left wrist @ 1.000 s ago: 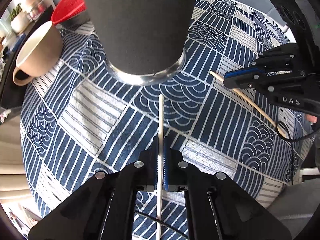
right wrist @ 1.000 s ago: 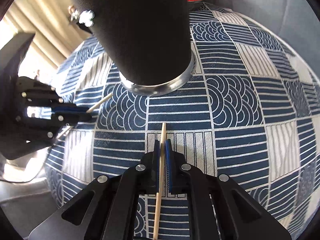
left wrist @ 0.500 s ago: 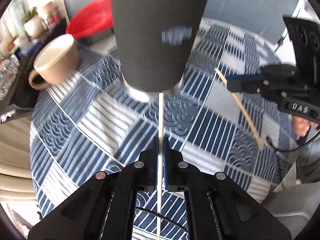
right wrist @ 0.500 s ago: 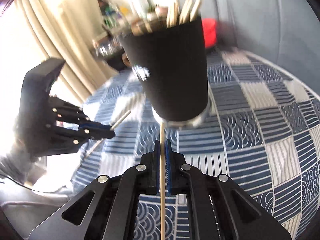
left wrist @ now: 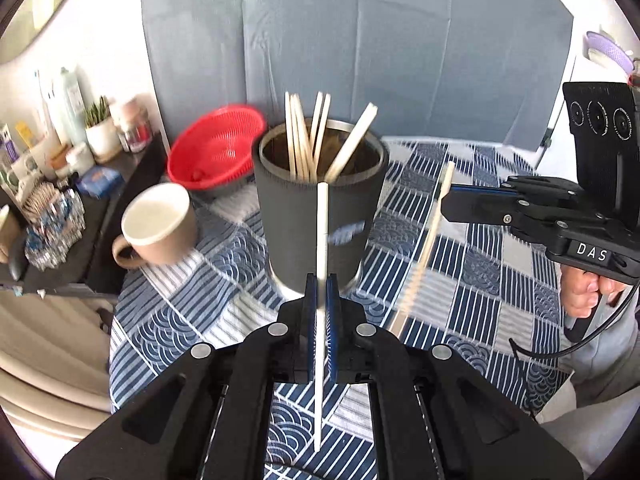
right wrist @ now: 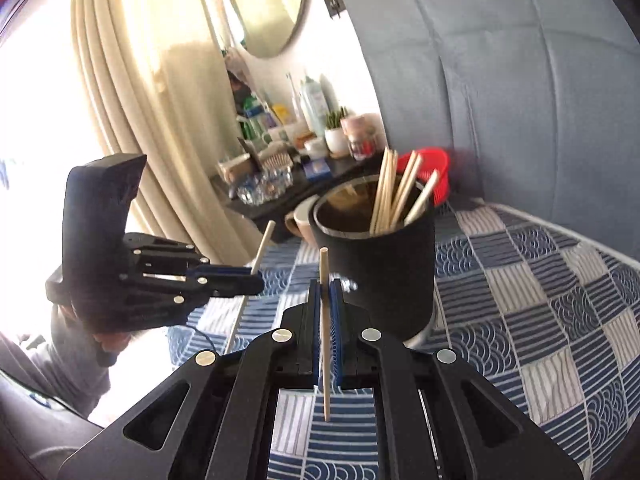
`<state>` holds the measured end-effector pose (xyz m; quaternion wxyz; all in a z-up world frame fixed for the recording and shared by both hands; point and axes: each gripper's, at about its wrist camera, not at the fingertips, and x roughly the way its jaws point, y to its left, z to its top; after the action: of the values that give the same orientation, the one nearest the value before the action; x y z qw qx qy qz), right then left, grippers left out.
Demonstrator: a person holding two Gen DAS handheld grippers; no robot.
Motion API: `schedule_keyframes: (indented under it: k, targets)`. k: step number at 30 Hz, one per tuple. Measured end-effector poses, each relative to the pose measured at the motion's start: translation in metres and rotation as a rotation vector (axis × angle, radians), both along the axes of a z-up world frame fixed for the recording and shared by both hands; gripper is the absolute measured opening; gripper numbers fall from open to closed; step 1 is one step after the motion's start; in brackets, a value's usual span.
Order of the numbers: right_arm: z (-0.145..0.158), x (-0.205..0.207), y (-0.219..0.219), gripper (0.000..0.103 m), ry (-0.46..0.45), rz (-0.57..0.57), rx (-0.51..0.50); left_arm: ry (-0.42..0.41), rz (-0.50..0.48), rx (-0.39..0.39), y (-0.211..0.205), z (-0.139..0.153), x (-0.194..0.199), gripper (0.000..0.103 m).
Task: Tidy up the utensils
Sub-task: 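Lift the chopstick with the right tool and carry it over the holder, then lower the chopstick into the black holder and open the right tool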
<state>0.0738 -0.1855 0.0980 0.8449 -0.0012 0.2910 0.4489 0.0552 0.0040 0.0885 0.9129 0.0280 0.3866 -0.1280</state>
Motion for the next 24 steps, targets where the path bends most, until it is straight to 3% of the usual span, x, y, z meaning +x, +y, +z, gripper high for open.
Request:
schedule_keyframes:
  k: [7,16,20,24]
  targets:
    - [0.052,-0.004,-0.001,0.005,-0.113,0.002,0.101,-0.115,0.021,-0.025,0.001,0.042,0.005,0.005]
    - [0.112,0.009,0.012,0.005,-0.219,0.007,0.118,-0.241,0.009,-0.074,0.003,0.09,0.022,0.005]
    - [0.124,0.019,0.013,0.005,-0.249,-0.021,0.118,-0.276,-0.005,-0.086,0.0,0.101,0.035,0.005]
    - [0.117,0.029,0.014,0.005,-0.23,-0.031,0.105,-0.298,-0.025,-0.098,-0.005,0.11,0.05,0.005]
